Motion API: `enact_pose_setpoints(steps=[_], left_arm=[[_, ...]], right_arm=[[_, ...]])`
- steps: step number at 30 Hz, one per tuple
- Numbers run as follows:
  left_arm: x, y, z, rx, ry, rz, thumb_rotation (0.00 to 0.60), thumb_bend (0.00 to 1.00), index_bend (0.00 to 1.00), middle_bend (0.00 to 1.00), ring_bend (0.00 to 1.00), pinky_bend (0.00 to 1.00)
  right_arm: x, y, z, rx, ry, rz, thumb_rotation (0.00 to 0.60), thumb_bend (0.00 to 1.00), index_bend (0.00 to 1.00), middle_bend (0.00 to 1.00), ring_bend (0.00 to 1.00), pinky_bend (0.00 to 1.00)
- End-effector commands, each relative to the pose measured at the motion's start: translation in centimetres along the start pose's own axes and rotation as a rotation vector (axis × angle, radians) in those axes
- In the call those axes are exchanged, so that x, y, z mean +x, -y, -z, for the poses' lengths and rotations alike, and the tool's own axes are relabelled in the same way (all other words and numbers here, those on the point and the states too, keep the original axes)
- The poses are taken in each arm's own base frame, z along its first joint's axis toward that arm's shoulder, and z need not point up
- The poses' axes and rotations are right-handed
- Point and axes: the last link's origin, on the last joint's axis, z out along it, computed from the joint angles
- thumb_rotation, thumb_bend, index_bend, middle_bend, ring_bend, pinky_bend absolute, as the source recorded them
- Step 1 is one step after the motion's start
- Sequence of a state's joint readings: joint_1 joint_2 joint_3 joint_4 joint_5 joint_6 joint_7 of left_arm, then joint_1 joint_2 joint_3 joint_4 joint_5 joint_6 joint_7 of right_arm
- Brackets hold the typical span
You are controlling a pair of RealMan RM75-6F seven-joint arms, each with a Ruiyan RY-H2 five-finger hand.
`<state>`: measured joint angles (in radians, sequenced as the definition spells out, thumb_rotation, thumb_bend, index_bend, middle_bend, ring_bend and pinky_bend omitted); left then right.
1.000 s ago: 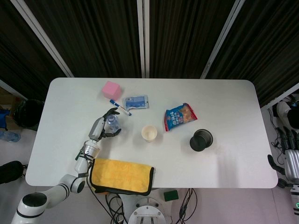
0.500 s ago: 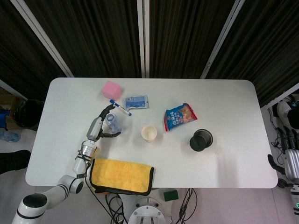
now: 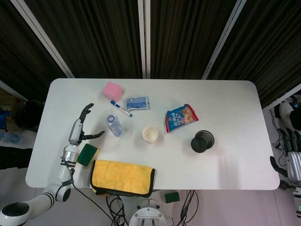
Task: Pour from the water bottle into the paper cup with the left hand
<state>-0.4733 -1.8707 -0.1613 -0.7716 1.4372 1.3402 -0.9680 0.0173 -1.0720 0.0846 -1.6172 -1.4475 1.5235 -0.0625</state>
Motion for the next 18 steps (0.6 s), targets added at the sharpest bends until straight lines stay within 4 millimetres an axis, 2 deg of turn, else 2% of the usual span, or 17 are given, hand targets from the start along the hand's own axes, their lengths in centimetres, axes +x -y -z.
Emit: enact_pose_setpoints(steps=[1,3,5,6,8,9,10,11,12,18], left_arm=[[5.4,-0.8,3.7,-0.085,-0.133,-0.004,0.565,0.06,0.00,0.04,0.02,0.17],[8.0,-0.9,5.7,-0.128,-0.116,-0.192,0.573,0.13,0.01,0.06,0.06,0.19],[10.7,0.1,7.9,-0.102,0.005,-0.562,0.576,0.13,0.02,0.08,0.08,0.20],[11.8,0.5,8.8,-0.073,0.035,-0.717,0.558,0.11,0.03,0.07,0.06,0.20],[13.2,0.6,10.6,0.008,0.054,-0.994,0.397,0.04,0.03,0.04,0.02,0.16],[13.3,0.4,11.3,0.043,0.059,-1.048,0.283,0.01,0.03,0.03,0.01,0.15],[13.2,0.0,11.9,0.074,0.069,-1.062,0.211,0.00,0.03,0.03,0.00,0.14],[13.1,-0.6,12.7,0.106,0.090,-1.044,0.169,0.00,0.03,0.03,0.00,0.13],[13.1,-0.8,13.2,0.131,0.112,-1.036,0.143,0.00,0.03,0.03,0.00,0.13],[13.7,-0.8,14.7,0.231,0.192,-1.074,0.093,0.00,0.03,0.03,0.00,0.12]], right_arm=[[-0.4,-0.3,0.2,-0.006,0.021,0.012,0.600,0.31,0.00,0.00,0.00,0.00],[-1.0,-0.7,0.5,-0.014,0.049,0.032,0.600,0.31,0.00,0.00,0.00,0.00],[-1.7,-1.1,0.8,-0.022,0.073,0.060,0.600,0.31,0.00,0.00,0.00,0.00],[-1.9,-1.3,0.9,-0.026,0.082,0.070,0.600,0.30,0.00,0.00,0.00,0.00],[-2.5,-1.6,1.2,-0.035,0.102,0.088,0.600,0.30,0.00,0.00,0.00,0.00],[-2.7,-1.7,1.3,-0.036,0.110,0.093,0.600,0.30,0.00,0.00,0.00,0.00],[-2.9,-1.7,1.4,-0.037,0.116,0.096,0.600,0.29,0.00,0.00,0.00,0.00],[-3.2,-1.8,1.5,-0.036,0.124,0.101,0.600,0.29,0.00,0.00,0.00,0.00],[-3.3,-1.8,1.6,-0.035,0.128,0.105,0.600,0.29,0.00,0.00,0.00,0.00],[-4.0,-1.8,1.7,-0.023,0.148,0.139,0.600,0.29,0.00,0.00,0.00,0.00]])
